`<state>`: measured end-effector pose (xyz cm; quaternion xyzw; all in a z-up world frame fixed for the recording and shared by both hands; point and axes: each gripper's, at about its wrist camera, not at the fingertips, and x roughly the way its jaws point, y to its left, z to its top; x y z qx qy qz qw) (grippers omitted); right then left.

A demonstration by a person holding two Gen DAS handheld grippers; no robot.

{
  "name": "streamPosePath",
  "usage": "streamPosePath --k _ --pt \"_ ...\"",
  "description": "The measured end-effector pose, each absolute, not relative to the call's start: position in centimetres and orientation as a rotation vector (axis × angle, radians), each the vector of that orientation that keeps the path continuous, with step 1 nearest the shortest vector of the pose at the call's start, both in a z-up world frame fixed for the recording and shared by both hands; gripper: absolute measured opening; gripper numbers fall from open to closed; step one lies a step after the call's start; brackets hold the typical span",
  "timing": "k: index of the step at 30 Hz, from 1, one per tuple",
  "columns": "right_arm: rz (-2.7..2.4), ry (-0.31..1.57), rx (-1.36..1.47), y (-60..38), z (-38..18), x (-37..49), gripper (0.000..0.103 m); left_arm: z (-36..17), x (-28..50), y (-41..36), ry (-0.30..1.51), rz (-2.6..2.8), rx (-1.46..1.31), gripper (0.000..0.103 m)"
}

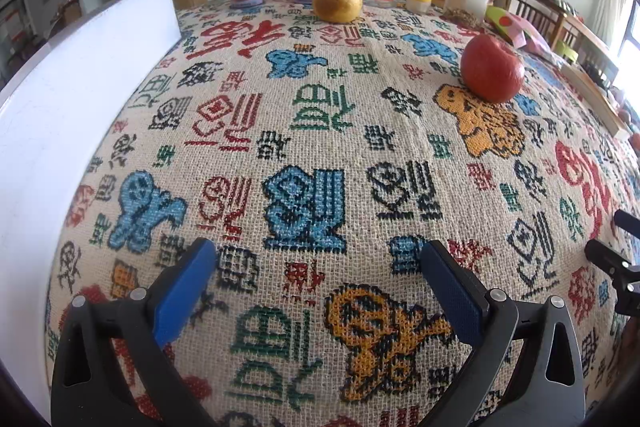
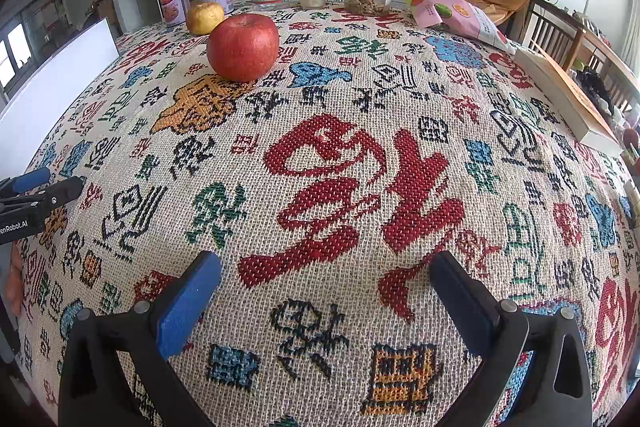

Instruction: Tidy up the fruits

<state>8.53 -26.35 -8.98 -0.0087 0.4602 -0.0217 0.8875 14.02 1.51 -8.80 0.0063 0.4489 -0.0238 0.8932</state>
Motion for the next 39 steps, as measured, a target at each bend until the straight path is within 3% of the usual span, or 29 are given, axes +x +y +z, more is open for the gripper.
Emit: streamPosePath --k 19,26,39 --pt "-0.045 0.957 -0.019 -26.4 -9.0 8.5 0.103 -8.1 15.2 1.1 0.957 -0.112 0.025 0.101" --pt "-0.045 0.957 -0.019 -26.4 -9.0 8.5 0.103 -4.4 25.4 0.9 0.921 -0.197 -0.124 0.101" --pt "-0.045 0.957 -0.019 -26.3 -8.9 8.5 0.103 -7.1 42.5 -2.0 0.894 -0.041 -0.055 0.101"
